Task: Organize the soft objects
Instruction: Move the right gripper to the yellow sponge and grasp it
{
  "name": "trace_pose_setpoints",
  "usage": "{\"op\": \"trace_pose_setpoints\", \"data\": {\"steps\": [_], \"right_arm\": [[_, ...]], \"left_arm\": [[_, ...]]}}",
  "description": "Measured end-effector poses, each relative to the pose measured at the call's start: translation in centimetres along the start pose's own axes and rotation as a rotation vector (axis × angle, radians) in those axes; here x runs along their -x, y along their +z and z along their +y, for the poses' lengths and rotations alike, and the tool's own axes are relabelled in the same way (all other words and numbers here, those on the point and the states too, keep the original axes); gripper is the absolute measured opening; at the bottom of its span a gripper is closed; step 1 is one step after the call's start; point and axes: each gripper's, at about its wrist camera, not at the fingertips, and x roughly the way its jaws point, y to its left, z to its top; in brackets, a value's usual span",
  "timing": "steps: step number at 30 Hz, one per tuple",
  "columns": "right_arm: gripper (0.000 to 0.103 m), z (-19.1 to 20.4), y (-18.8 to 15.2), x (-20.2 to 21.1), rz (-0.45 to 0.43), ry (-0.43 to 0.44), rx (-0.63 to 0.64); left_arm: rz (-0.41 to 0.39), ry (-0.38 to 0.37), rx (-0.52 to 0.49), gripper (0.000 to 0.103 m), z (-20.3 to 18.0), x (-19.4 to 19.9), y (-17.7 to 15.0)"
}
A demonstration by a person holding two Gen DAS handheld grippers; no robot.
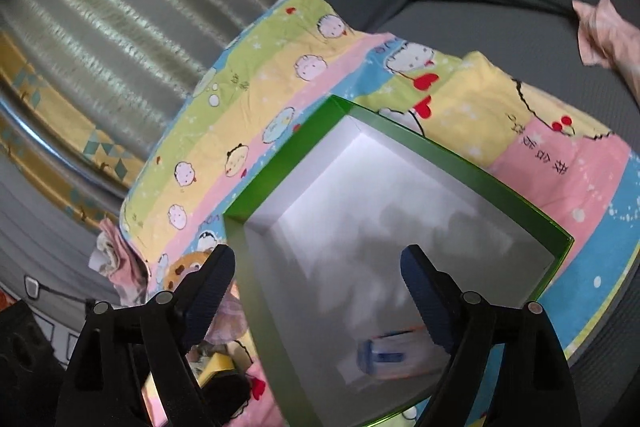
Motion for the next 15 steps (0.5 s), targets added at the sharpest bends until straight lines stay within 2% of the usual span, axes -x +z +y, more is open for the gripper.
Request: {"op": "trace_pose_setpoints", "data": {"steps": [3,7,10,14,15], "right_arm": [[0.087,1.6,-0.5,0.5,-0.013,0.008,0.045],[0.094,4.1,-1.6,0.7,-0.016,0.015,0.118],[0.096,6.2,-2.8,0.4,-0.02,0.007,0.166],[0.096,9.4,-5.0,-0.8,0.017,-0.012,0.269],[0.096,10.1,-5.5,-1.2,0.025,-0.018,0.292]], "left_arm": [[-0.025,0.051,0.016,0.089,1.5,2.2,-0.7],[-0.044,0.149,0.054,0.09,4.3,4.8,-2.5],[-0.052,0.204,0.138,0.092,6.9,6.5,-4.1],[-0.096,0.324,0.316,0.092,11.8,8.9,-6.4],[-0.1,0.333,0.339,0.092,12.6,9.3,-6.9]]}}
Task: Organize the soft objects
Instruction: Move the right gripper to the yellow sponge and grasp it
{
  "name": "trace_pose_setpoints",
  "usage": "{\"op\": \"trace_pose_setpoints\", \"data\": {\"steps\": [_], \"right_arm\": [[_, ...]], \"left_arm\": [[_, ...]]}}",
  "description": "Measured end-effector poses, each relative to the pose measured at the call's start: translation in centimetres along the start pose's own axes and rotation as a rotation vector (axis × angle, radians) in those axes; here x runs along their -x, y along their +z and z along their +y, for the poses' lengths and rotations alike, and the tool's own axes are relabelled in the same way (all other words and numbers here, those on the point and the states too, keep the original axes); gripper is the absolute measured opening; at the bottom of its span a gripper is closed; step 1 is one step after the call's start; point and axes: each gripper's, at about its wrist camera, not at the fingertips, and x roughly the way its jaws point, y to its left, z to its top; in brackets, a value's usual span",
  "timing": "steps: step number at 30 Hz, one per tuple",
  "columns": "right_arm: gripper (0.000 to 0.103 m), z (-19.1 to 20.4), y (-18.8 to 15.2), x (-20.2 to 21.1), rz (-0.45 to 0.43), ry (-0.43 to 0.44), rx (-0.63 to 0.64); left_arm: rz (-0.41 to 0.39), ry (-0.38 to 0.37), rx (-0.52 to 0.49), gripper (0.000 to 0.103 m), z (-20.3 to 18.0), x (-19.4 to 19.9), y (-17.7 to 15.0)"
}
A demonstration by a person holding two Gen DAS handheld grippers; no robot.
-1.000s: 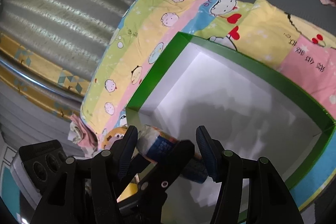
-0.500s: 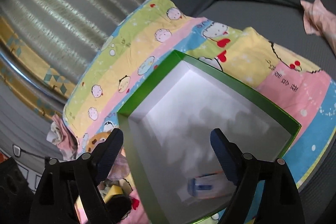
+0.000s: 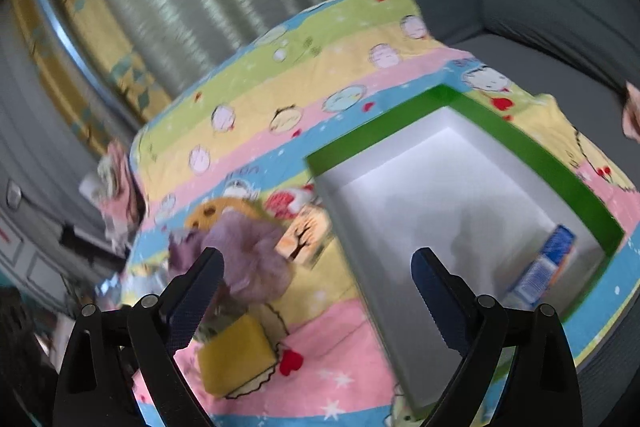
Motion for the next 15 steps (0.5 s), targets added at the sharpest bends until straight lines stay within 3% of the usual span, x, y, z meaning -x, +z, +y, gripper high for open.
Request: {"op": "trace_pose_setpoints", "data": {"steps": [6,12,15], "right_arm": [[0.096,4.4,-2.3,-2.5,0.069,-0.005,0.131],[0.096,7.3,-4.3,-4.9,0.142,-0.027,0.243],[0.096,7.6,-5.1,-5.7,0.19,0.015,0.254]], "left_arm": [[0.037,0.048,0.127,0.093,4.8,-0.7,-1.9],[0.05,0.021,0.195,0.093,6.1,-0.4,-2.3],[0.038,-0.022,0.224,0.095,6.3,0.7,-2.7]]}}
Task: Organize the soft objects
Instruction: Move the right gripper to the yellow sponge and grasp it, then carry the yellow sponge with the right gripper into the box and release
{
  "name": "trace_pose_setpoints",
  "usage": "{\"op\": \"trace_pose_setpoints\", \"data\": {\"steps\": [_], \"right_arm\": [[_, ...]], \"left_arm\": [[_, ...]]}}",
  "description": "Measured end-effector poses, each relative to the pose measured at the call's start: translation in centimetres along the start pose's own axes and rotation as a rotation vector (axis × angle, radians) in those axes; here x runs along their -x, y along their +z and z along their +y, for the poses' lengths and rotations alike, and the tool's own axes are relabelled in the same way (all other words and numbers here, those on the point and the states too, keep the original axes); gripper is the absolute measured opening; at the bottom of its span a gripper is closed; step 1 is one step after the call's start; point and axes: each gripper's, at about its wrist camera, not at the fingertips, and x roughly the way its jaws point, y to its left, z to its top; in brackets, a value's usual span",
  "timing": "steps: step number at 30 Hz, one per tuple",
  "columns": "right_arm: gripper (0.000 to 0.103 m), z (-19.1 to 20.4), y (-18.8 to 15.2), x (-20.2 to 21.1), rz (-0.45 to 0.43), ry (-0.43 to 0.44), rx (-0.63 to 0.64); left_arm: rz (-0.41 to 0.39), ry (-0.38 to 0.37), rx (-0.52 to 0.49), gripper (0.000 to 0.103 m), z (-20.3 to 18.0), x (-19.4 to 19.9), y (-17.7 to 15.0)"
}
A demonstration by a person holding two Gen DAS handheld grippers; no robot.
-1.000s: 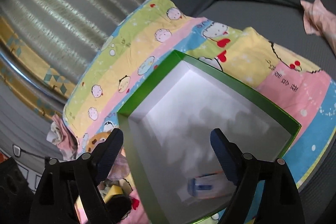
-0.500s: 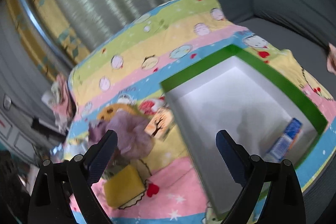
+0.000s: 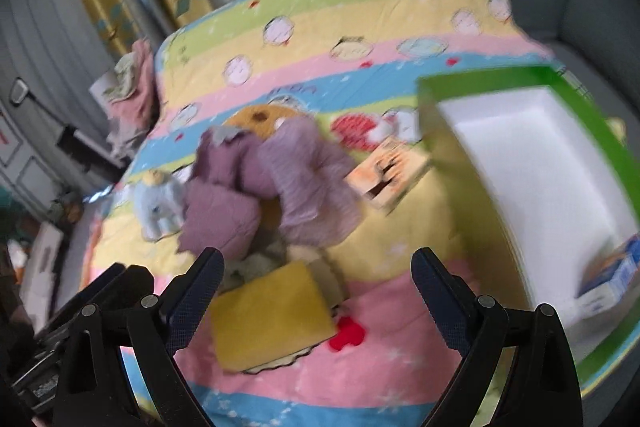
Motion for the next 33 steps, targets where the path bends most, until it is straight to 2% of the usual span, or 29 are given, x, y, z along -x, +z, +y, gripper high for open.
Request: {"op": "trace_pose_setpoints", "data": {"steps": [1,4,6,8,10,12,14,15,19,20,22,23,28,33], "right_arm": [[0.096,0.0,-0.1,-0.3,0.021,0.034,-0.009],[0.095,-0.1,-0.6,-0.9,0.052,0.095,-0.023],[0.095,-0.2,-0.9,-1.2,0.058,0.096,-0.029],[0.095,-0.3,-1.0,-1.8,0.072,0.121,-0.038],[0.085,-0.1,-1.2,-2.6,0.094,0.143,-0.041],[0.077,0.1,-1.4,-3.7,0.128,0.156,-0.041],[0.069,0.1,-1.6,-4.6,0.155,0.155,-0.046],[0.064,0.0,-1.6,-5.0,0.166,0.153,-0.051],[0.063,-0.6,-2.1,-6.7,0.218,0.155,-0.07],[0.062,-0.8,-2.3,-7.0,0.227,0.163,-0.072],[0.052,-0.8,-2.5,-7.4,0.241,0.171,-0.071],[0.052,-0.7,-2.6,-7.5,0.244,0.186,-0.068],[0.051,-0.5,-2.3,-6.7,0.223,0.199,-0.067],[0.051,-1.1,-1.1,-3.4,0.115,0.235,-0.075]], "left_arm": [[0.007,-0.022,0.028,0.1,0.3,0.1,-0.2],[0.038,-0.069,0.115,0.101,1.2,0.4,-1.1],[0.05,-0.056,0.126,0.101,1.4,0.3,-2.0],[0.079,0.0,0.121,0.1,1.5,-0.4,-2.8],[0.11,0.017,0.117,0.099,1.4,-1.3,-3.6],[0.136,-0.012,0.135,0.096,1.3,-2.4,-4.4],[0.165,-0.022,0.147,0.083,1.1,-3.4,-4.8],[0.178,-0.026,0.144,0.08,0.9,-4.0,-5.0],[0.207,-0.036,0.134,0.057,0.2,-5.7,-5.3],[0.208,-0.055,0.14,0.048,0.1,-5.8,-5.3],[0.204,-0.052,0.142,0.044,-0.2,-5.8,-5.1],[0.202,-0.036,0.125,0.043,-0.6,-5.6,-5.0],[0.15,0.002,0.041,0.042,-2.7,-4.1,-4.1],[0.072,-0.007,-0.043,0.042,-5.6,-2.4,-2.7]]}}
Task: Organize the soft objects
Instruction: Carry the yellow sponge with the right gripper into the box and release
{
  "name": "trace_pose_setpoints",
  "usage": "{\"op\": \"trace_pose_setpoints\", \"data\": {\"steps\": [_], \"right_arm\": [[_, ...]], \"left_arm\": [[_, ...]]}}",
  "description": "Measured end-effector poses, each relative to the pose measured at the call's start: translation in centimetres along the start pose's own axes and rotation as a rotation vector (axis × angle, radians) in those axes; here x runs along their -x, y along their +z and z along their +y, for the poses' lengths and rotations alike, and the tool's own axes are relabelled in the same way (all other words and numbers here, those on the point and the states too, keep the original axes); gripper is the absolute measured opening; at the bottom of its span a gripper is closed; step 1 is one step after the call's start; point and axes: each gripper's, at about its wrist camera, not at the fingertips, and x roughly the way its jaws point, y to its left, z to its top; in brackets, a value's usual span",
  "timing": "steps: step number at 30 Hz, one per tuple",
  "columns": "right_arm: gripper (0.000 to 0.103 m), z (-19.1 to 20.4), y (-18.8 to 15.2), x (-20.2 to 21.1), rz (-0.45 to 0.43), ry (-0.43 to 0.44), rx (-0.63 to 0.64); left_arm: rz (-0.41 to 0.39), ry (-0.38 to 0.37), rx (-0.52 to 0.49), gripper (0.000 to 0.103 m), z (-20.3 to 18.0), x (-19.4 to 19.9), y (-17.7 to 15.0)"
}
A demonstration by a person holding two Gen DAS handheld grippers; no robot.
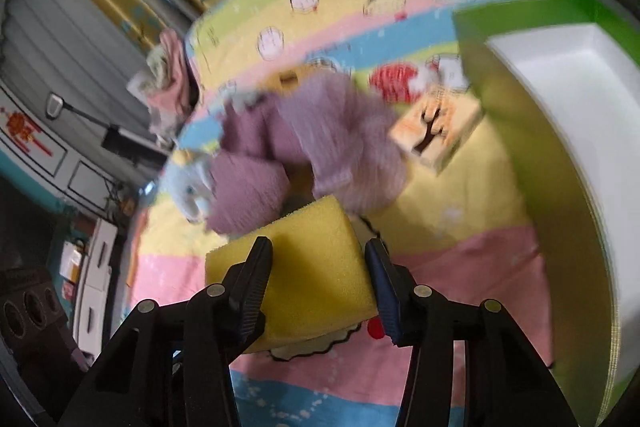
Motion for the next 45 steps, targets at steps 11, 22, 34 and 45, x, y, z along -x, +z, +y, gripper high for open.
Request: {"op": "trace_pose_setpoints", "data": {"steps": [11,22,34,45], "right_arm": [[0.051,-1.4,1.5,7.2,-0.207,0.002,-0.021],[0.051,-5.4,2.2,11.3,-0.327,-0.035,-0.113],[0.051,-9.9,2.7,13.0,-0.383,-0.175,-0.197],[0.049,-14.5,2.3,13.7,-0.39,-0.259,-0.313]], "left_arm": [[-0.096,-0.008,-0.131,0.04,-6.4,1.3,1.7],[-0.087,-0.096,-0.249,0.039,-11.5,-0.5,2.5],[0.005,-0.225,-0.297,0.038,-14.6,-4.9,3.1],[0.102,-0.292,-0.322,0.038,-17.5,-9.0,2.7]]}}
